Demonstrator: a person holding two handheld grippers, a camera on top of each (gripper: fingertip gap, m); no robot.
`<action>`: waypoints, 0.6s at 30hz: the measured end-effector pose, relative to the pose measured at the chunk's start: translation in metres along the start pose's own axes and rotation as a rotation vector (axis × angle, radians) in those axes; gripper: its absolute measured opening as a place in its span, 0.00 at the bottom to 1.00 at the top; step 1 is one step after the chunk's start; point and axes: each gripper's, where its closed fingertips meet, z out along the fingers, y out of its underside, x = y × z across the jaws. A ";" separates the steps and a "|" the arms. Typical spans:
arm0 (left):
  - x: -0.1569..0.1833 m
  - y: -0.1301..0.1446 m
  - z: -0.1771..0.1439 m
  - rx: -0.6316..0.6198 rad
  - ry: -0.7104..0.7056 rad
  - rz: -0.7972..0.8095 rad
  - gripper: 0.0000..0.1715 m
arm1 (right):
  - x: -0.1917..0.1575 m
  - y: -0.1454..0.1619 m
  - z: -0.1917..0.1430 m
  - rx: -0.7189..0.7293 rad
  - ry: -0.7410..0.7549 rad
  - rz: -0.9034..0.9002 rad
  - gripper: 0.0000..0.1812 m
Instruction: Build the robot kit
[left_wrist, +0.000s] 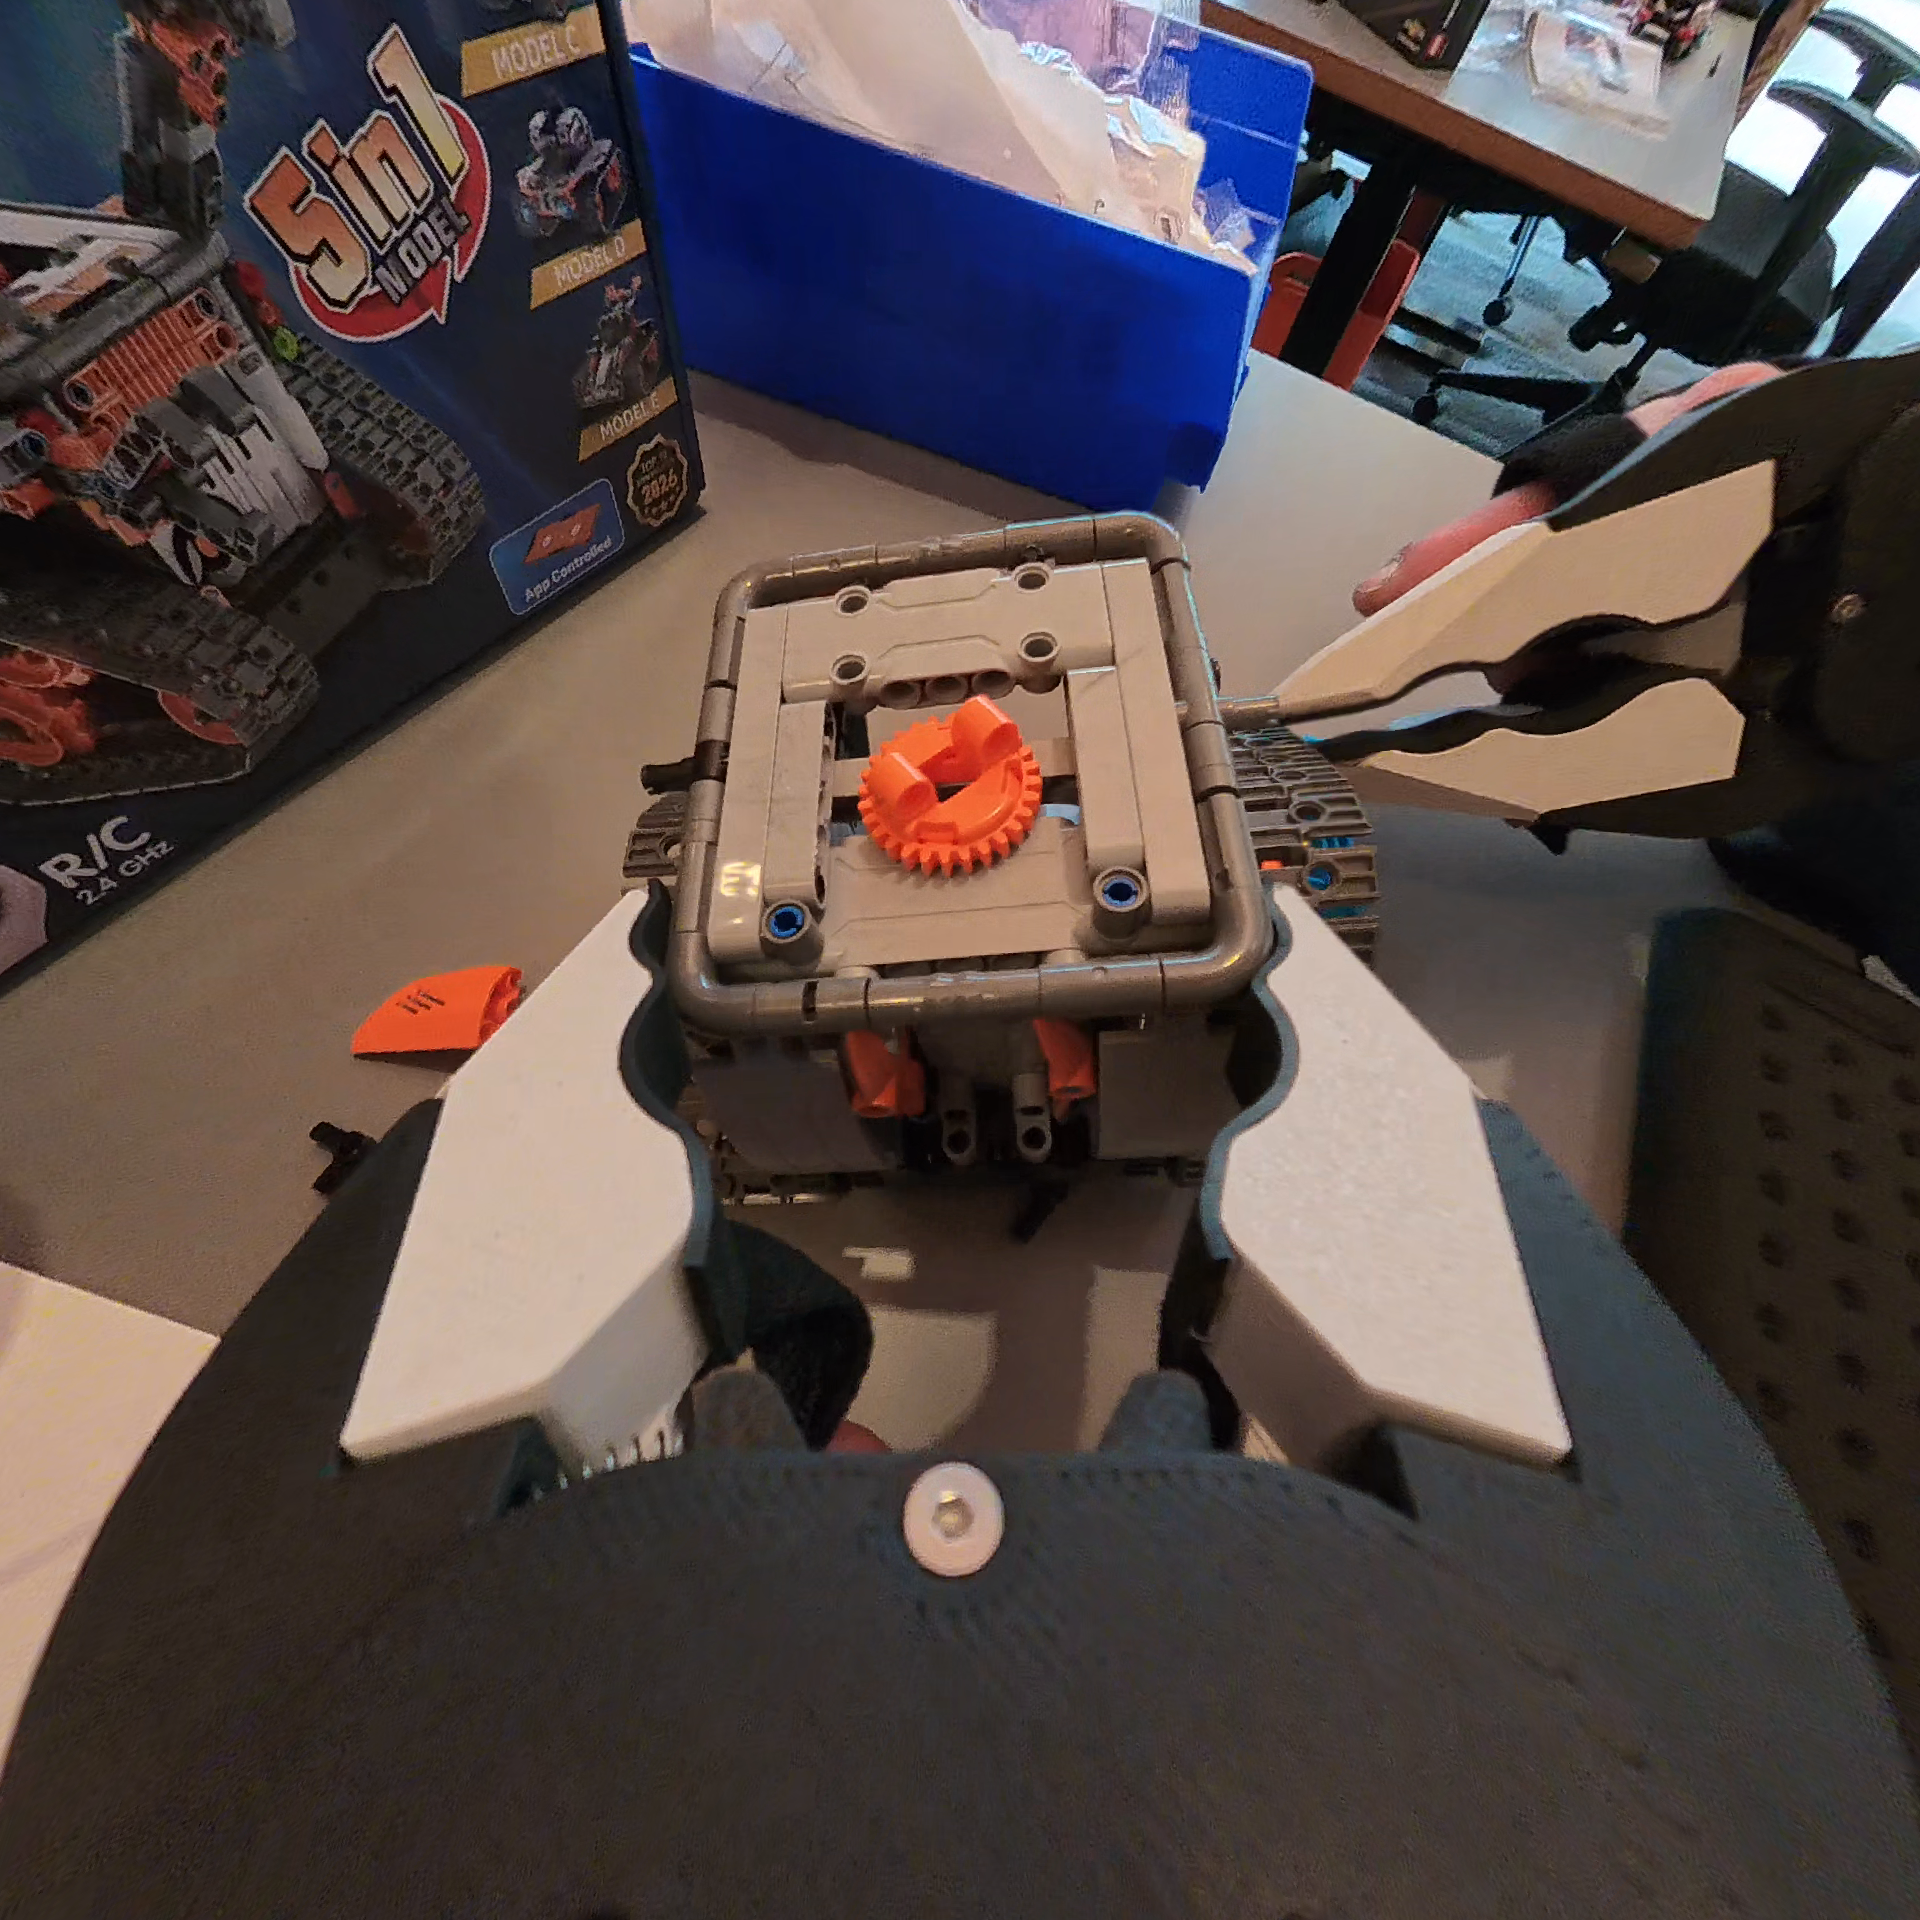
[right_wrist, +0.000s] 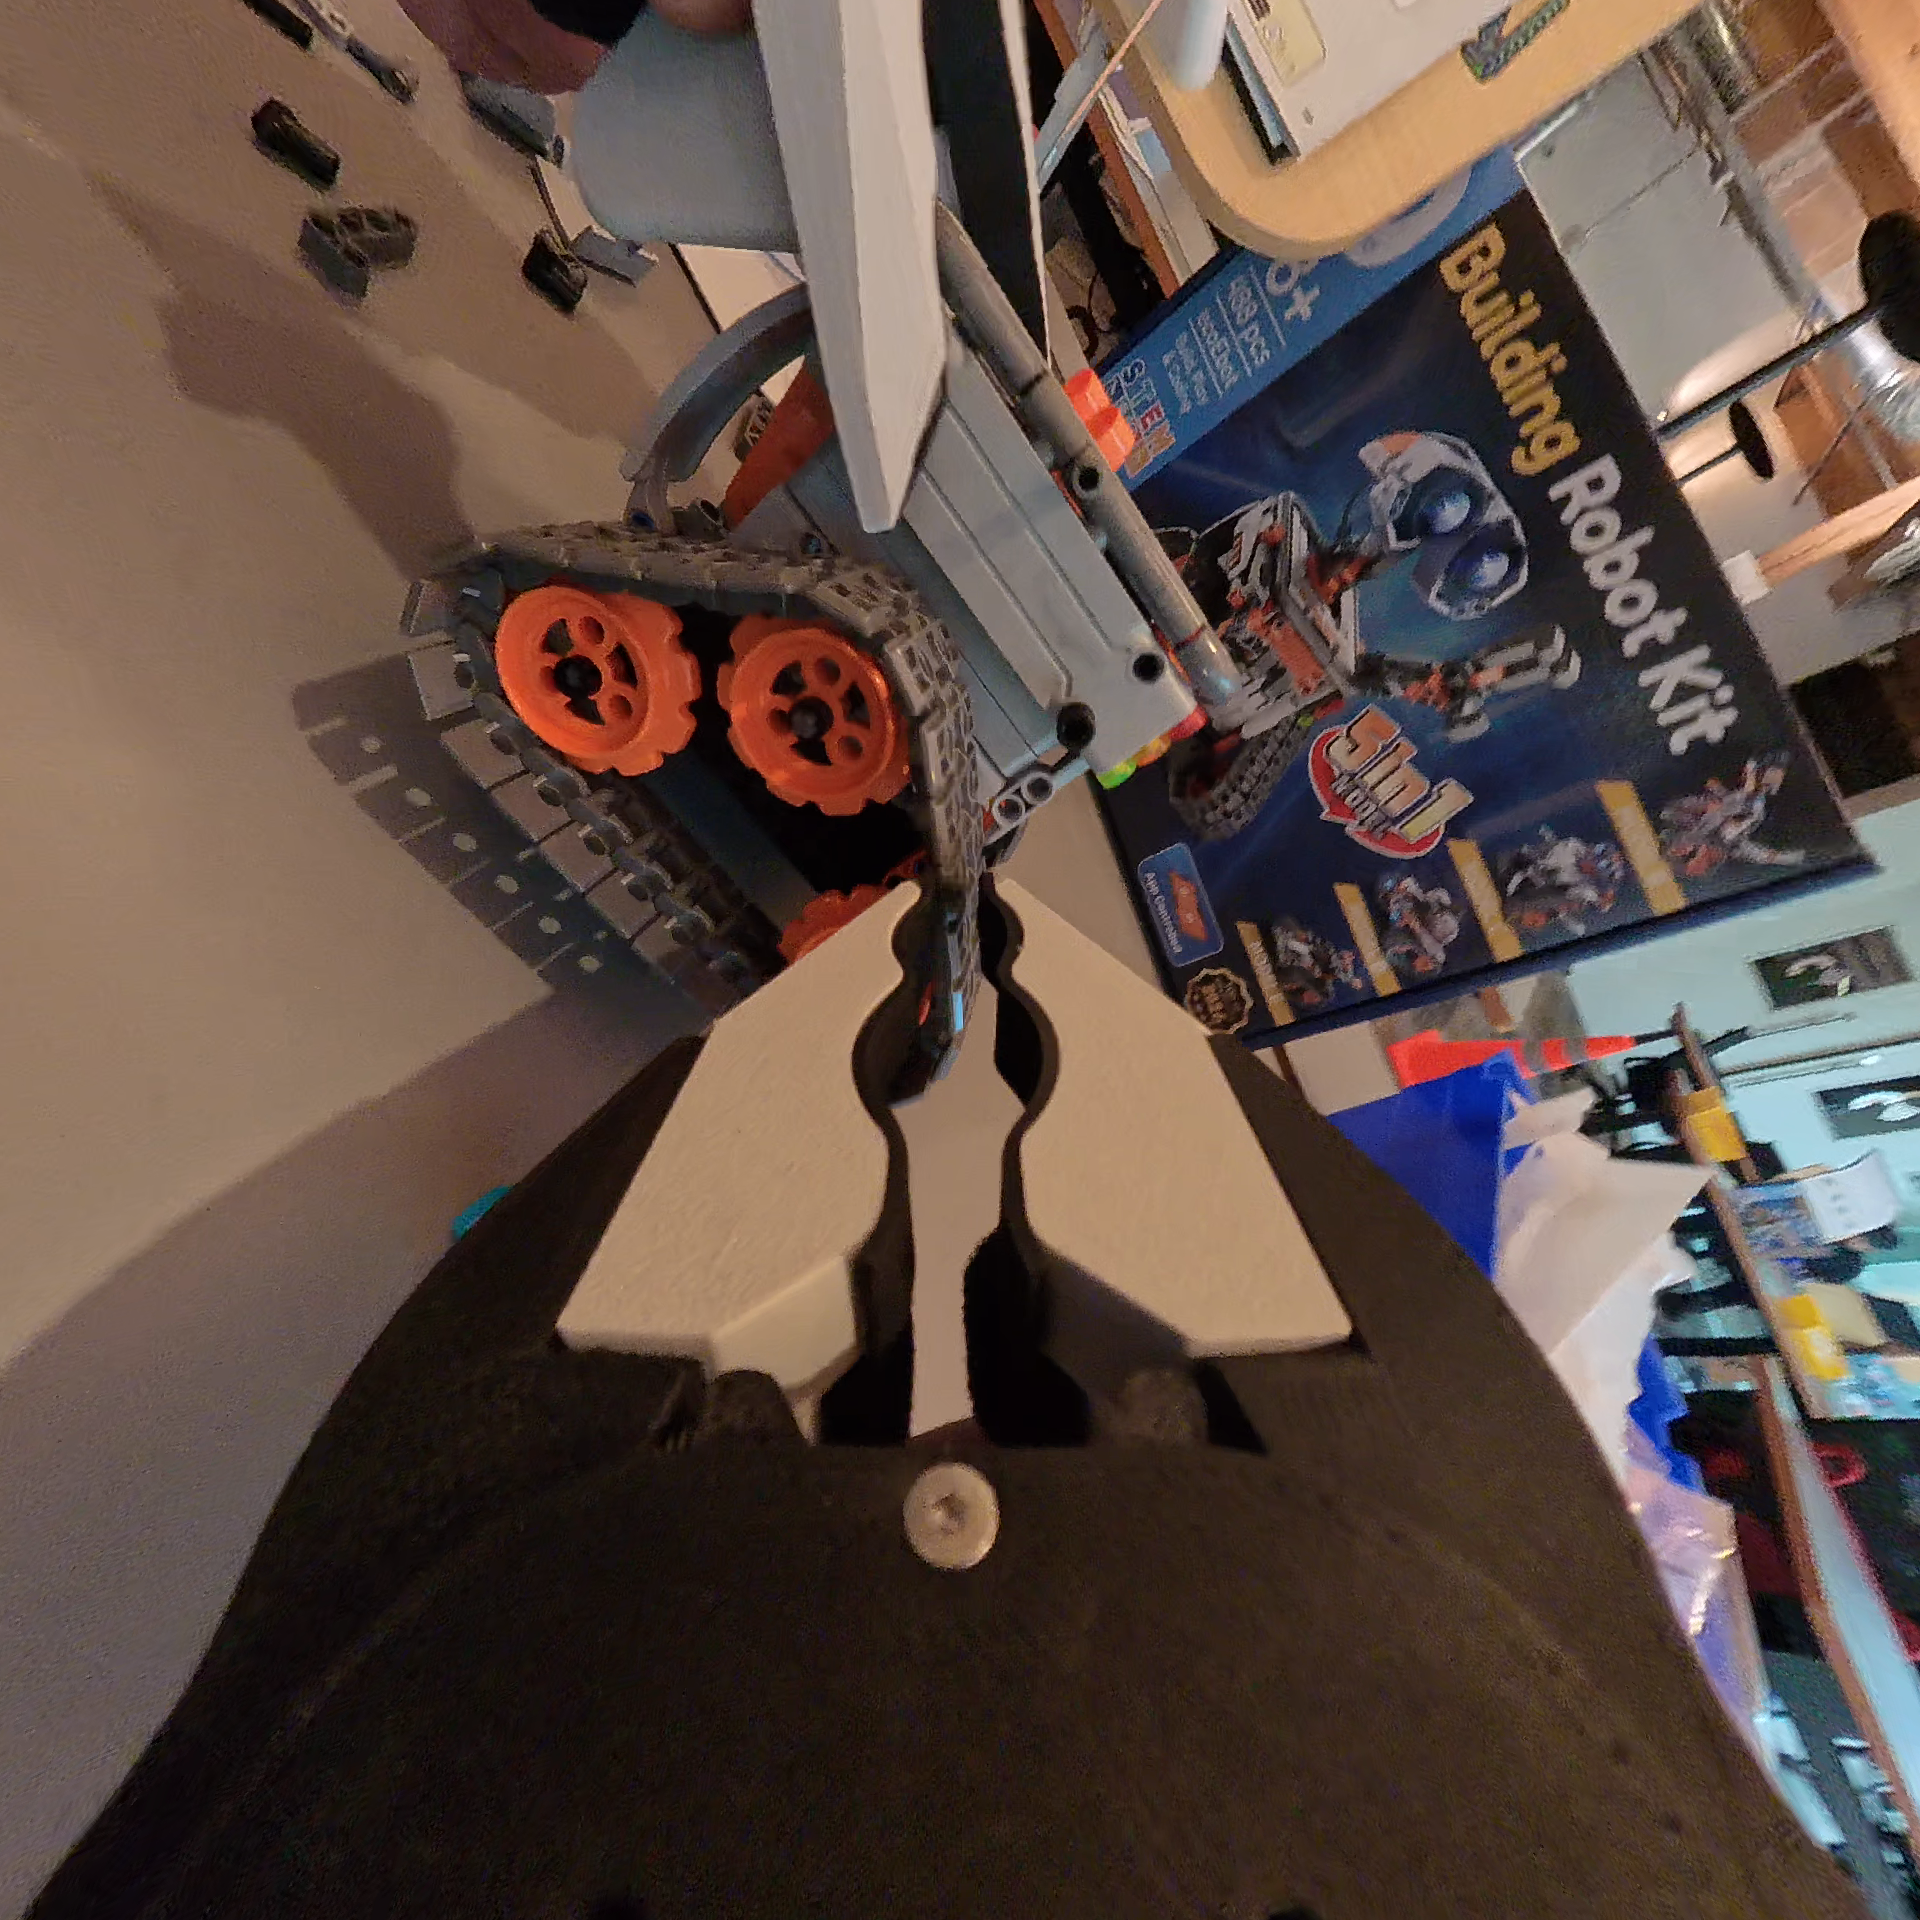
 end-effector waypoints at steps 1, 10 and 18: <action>-0.001 -0.001 -0.001 0.006 0.003 -0.006 0.62 | 0.000 -0.002 0.002 -0.005 0.002 -0.029 0.01; -0.010 0.000 -0.001 0.006 0.000 -0.007 0.62 | 0.003 0.006 0.010 -0.077 0.006 -0.036 0.00; -0.015 0.000 0.000 -0.007 -0.022 0.010 0.62 | 0.002 0.043 0.017 -0.213 -0.056 0.037 0.01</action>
